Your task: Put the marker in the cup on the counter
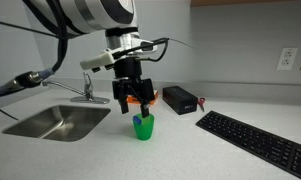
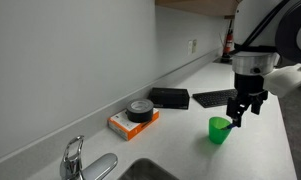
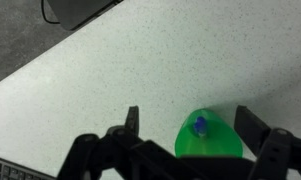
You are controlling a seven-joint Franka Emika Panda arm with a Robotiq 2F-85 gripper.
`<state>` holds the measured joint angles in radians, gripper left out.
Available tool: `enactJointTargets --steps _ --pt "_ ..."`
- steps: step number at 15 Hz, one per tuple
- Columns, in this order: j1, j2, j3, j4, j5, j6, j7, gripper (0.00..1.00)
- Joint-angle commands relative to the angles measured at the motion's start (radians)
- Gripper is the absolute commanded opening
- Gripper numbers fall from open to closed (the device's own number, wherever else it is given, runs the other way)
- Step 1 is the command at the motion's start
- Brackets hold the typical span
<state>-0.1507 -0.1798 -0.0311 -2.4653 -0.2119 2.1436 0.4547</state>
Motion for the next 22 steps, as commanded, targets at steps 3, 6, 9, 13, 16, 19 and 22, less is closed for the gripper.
enactJointTargets --steps 3,6,9,13,16,19,22 --pt "-0.003 0.073 -0.026 0.017 0.003 0.085 0.024 0.67" --pt "0.001 0.105 -0.039 0.031 0.025 0.113 0.018 0.42" --pt "0.003 0.125 -0.05 0.047 0.042 0.125 0.013 0.2" --pt "0.003 0.104 -0.061 0.064 0.068 0.098 -0.006 0.0" --pt "0.002 0.034 -0.068 0.047 0.078 0.082 -0.033 0.04" --pt "0.003 -0.065 -0.069 0.012 0.091 0.095 -0.076 0.04" --pt "0.012 -0.16 -0.06 -0.02 0.117 0.119 -0.138 0.04"
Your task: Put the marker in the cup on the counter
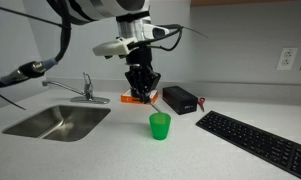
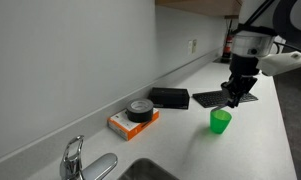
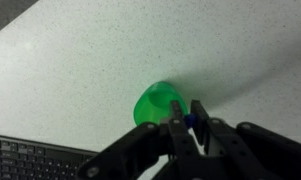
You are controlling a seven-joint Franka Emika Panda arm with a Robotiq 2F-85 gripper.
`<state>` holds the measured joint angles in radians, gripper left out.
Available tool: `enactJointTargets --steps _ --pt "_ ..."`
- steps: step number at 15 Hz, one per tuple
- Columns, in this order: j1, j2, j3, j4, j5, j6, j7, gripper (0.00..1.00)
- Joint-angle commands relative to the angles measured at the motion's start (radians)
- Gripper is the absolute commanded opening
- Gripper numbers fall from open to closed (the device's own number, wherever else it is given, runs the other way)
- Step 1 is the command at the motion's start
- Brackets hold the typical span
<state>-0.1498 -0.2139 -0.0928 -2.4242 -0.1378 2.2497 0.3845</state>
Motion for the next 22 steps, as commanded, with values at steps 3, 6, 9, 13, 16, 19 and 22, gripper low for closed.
enactJointTargets --steps 3,6,9,13,16,19,22 --pt "0.036 -0.14 0.037 -0.076 0.069 0.064 -0.088 0.04" --pt "0.056 -0.056 0.093 -0.075 0.059 0.158 -0.047 0.04" --pt "0.057 0.072 0.15 -0.061 0.01 0.276 0.015 0.04" --pt "0.066 0.22 0.158 -0.025 -0.078 0.368 0.076 0.04" --pt "0.09 0.278 0.133 0.002 -0.091 0.365 0.079 0.21" --pt "0.11 0.306 0.114 0.028 -0.079 0.345 0.069 0.55" --pt "0.124 0.318 0.099 0.045 -0.062 0.334 0.054 0.77"
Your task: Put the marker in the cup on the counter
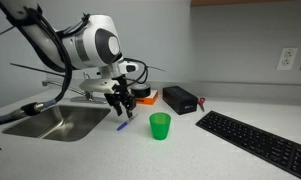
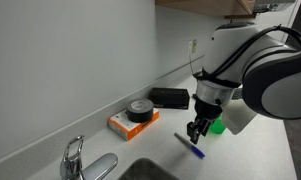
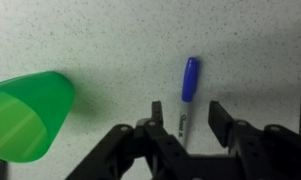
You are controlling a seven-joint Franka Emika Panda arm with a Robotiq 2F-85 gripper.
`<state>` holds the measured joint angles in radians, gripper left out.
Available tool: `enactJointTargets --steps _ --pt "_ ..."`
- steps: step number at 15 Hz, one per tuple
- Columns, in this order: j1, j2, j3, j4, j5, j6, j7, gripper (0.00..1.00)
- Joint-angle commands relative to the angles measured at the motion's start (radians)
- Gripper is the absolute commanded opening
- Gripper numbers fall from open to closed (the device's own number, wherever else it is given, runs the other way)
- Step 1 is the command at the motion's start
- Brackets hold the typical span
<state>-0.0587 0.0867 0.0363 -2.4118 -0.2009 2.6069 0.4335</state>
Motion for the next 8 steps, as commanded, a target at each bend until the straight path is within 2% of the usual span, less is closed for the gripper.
enactJointTargets --steps 1,3,7,8 --pt "0.036 0.018 -0.033 0.035 0.006 -0.026 0.001 0.86" --pt "0.039 0.017 -0.037 0.04 0.016 -0.031 -0.008 0.99" --pt "0.04 0.008 -0.042 0.048 0.038 -0.061 -0.018 1.0" --pt "0.04 0.01 -0.046 0.028 0.017 -0.019 -0.008 1.0"
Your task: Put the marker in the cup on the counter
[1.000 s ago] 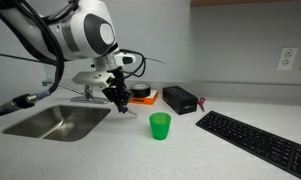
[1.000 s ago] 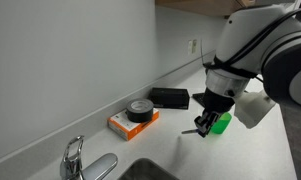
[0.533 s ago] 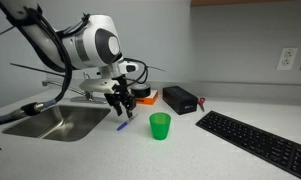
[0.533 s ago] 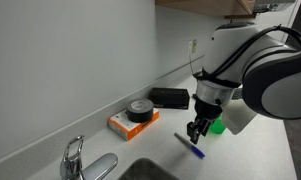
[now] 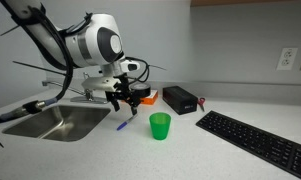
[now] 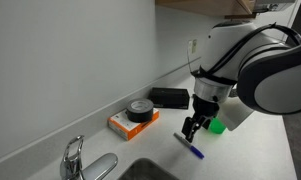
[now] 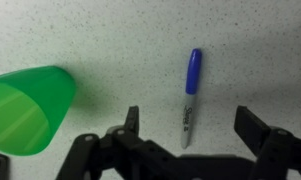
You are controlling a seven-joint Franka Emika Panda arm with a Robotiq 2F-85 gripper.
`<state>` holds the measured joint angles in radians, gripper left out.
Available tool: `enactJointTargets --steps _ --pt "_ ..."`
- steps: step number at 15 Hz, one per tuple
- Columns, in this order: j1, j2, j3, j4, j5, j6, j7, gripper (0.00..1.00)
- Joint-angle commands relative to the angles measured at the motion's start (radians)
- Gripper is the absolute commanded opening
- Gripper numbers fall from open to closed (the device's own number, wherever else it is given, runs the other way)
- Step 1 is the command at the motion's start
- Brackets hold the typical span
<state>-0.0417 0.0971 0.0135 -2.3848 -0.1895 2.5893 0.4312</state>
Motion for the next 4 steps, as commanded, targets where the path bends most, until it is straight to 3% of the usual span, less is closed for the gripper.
enactJointTargets --steps 1,4 --pt "0.023 -0.001 -0.024 0.004 0.008 -0.008 -0.006 1.0" --pt "0.023 -0.001 -0.025 0.008 0.008 -0.019 -0.006 1.0"
